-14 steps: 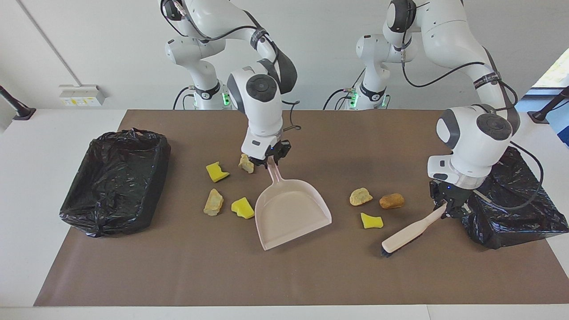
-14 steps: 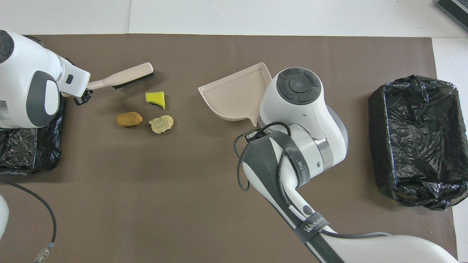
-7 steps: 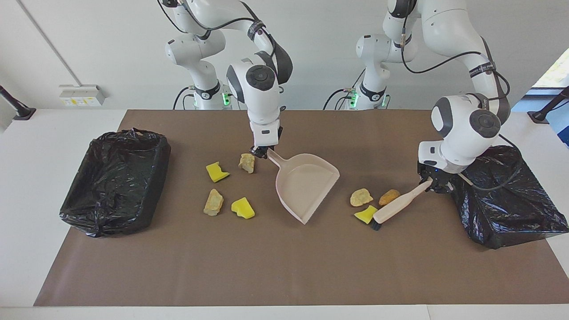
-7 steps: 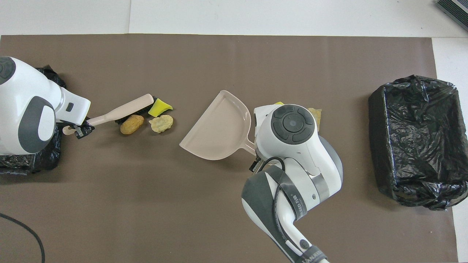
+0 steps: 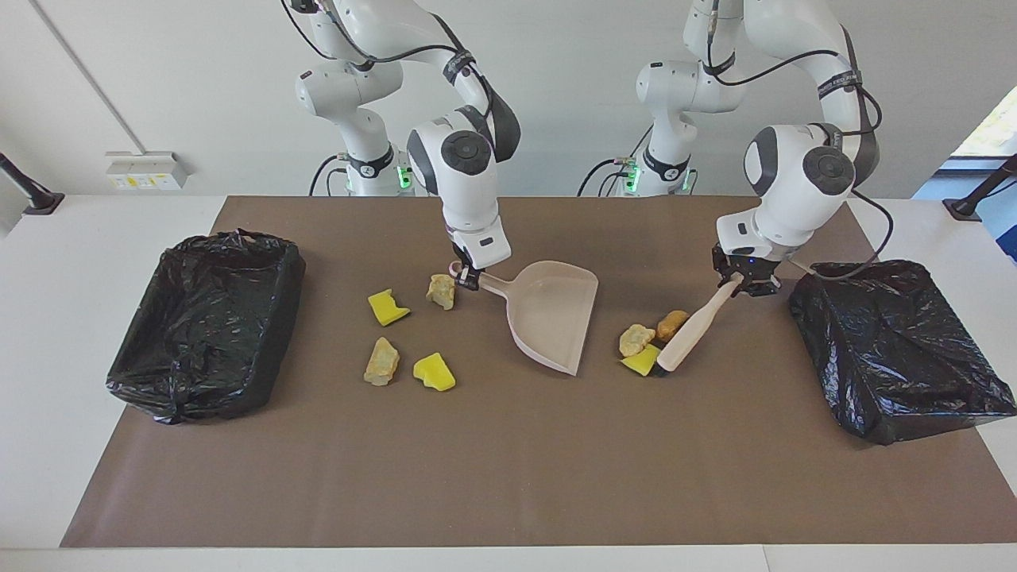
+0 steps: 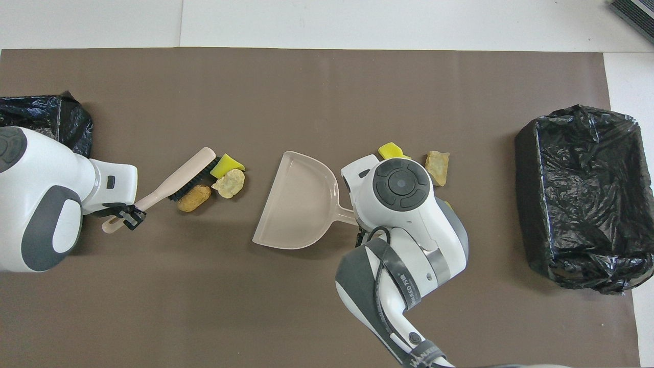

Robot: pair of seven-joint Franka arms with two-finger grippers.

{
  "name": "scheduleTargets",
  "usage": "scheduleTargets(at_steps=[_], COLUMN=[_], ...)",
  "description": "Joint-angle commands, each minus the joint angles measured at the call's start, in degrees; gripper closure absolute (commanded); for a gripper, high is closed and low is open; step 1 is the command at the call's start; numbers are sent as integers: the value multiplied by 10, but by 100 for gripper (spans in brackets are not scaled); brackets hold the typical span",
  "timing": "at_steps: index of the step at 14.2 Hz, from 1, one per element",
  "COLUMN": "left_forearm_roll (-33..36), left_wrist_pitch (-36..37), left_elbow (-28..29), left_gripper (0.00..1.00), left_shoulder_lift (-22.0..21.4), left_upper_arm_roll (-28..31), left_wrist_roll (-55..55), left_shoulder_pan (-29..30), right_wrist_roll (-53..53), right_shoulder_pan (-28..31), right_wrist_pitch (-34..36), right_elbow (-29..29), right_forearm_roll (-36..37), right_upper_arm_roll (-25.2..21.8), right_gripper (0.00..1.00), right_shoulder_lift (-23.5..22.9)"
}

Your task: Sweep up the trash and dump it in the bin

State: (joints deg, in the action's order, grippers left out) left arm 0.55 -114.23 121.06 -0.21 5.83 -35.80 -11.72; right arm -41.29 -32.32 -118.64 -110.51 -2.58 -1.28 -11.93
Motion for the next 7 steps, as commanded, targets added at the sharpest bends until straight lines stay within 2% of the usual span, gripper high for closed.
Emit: scheduleTargets(at_steps=[1, 5, 7], left_forearm_roll=[-3, -2, -2], left_wrist_pitch=[30, 20, 16], left_elbow=[21, 59, 88], left_gripper=[100, 100, 100], left_shoulder_lift=[-31, -54, -73], left_upper_arm_roll=[5, 6, 5], left_wrist_roll=[138, 365, 406], left_shoulder_pan=[-1, 4, 4], right_wrist_roll=[-7, -20, -19], right_shoulder_pan=[-15, -20, -32], right_wrist_pitch=[-40, -44, -46], right_elbow=[-4, -3, -3], right_forearm_roll=[10, 23, 24], right_upper_arm_roll=[1, 2, 4], right_gripper=[100, 100, 100], right_shoulder_lift=[-18, -20, -20])
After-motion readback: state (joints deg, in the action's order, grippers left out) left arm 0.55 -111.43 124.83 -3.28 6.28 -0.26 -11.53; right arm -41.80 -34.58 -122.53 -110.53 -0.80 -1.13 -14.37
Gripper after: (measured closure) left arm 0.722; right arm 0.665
